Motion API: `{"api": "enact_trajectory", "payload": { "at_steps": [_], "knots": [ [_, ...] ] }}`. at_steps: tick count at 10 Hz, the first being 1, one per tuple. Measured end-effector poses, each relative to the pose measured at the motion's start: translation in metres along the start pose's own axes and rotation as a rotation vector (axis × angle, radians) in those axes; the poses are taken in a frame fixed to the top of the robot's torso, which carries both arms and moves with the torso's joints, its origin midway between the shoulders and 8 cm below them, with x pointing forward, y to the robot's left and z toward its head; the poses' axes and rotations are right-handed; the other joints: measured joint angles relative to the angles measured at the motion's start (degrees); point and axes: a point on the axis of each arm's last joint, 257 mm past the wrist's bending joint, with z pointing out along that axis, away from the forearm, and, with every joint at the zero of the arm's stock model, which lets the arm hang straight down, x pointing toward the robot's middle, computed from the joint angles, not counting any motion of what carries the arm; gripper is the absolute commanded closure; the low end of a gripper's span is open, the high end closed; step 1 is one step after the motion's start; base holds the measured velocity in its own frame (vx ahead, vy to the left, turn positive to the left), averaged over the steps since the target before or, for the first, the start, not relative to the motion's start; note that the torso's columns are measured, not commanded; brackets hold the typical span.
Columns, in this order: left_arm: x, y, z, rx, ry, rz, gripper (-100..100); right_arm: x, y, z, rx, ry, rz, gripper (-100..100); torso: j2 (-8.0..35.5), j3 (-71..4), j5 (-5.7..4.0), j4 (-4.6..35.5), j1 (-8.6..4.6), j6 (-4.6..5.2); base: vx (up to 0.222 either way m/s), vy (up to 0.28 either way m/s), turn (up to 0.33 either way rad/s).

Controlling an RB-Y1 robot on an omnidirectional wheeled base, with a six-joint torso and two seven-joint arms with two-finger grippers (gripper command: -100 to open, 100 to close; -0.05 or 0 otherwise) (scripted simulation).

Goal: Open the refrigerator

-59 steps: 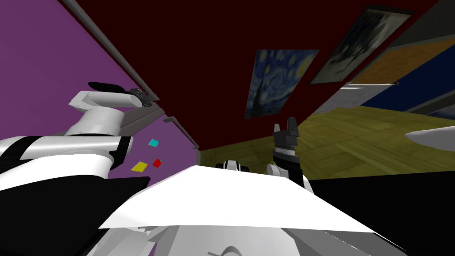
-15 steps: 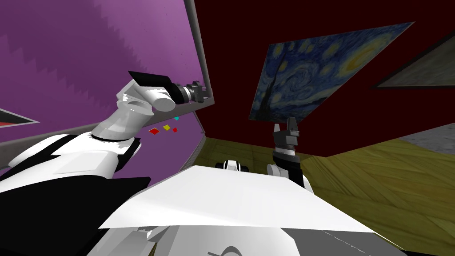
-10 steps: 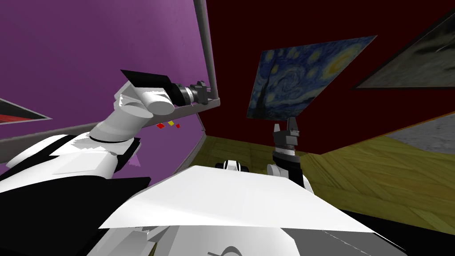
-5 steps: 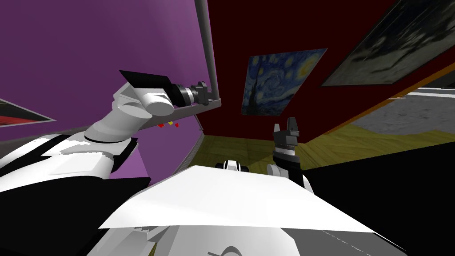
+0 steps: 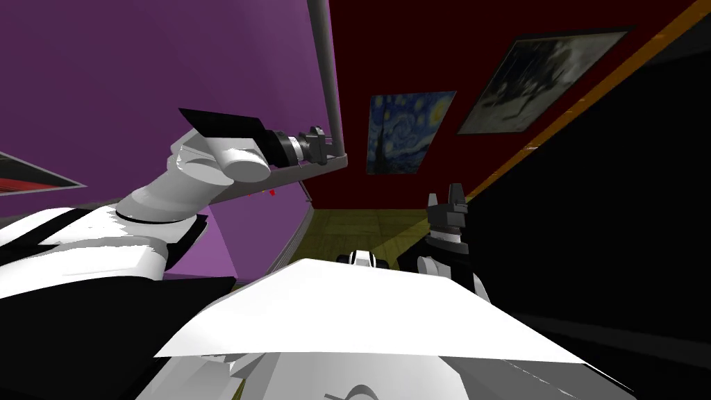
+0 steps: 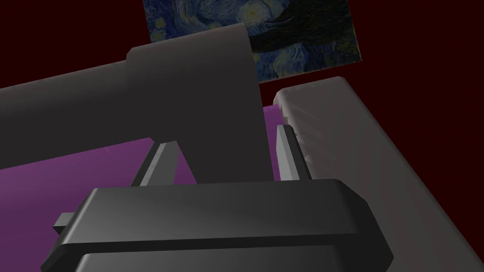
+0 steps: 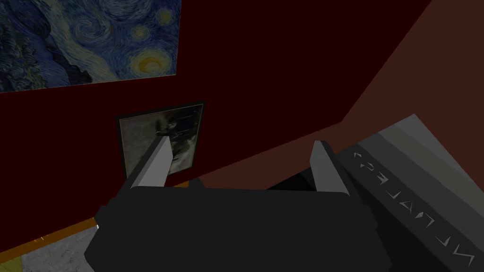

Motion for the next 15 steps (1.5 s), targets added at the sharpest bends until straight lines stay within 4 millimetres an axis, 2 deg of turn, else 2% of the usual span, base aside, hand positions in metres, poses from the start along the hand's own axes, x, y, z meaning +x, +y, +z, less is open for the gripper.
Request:
{"api": "enact_trajectory", "payload": {
  "at_steps": [1, 2, 3, 5, 8, 15],
  "knots": [
    [0.003, 0.001, -0.001, -0.002, 0.008, -0.002, 100, 0.0, 0.0, 0.0, 0.0, 0.0, 0.0, 0, -0.1, -0.1, 0.0, 0.1, 0.14, -0.18, -0.229, 0.017, -0.174],
    [0.005, 0.0, -0.001, -0.002, 0.015, 0.0, -100, 0.0, 0.0, 0.0, 0.0, 0.0, 0.0, 0, -0.1, -0.1, 0.04, 0.1, 0.25, -0.14, -0.066, 0.012, -0.022],
    [0.009, -0.011, -0.005, 0.003, 0.021, 0.002, -100, 0.0, 0.0, 0.0, 0.001, 0.0, -0.001, 0, -0.4, -0.3, 0.11, -0.1, 0.26, -0.22, 0.086, 0.004, 0.068],
    [0.021, -0.017, -0.015, -0.023, 0.028, -0.009, -100, 0.0, 0.0, 0.0, 0.001, 0.0, -0.001, 0, -0.5, -0.4, 0.04, 0.1, 0.25, -0.14, 0.101, 0.01, 0.042],
    [0.021, -0.033, -0.019, -0.031, 0.024, -0.017, -100, 0.0, 0.0, 0.0, 0.001, 0.0, -0.001, 0, 0.5, 0.1, -0.43, 0.6, -0.2, 0.16, 0.053, -0.001, 0.031],
    [0.027, -0.036, -0.024, -0.044, 0.026, -0.023, -100, 0.0, 0.0, 0.0, 0.0, 0.0, -0.001, 0, 0.6, 0.0, -0.53, 0.8, -0.13, 0.32, 0.004, 0.001, 0.001]
  ]
}}
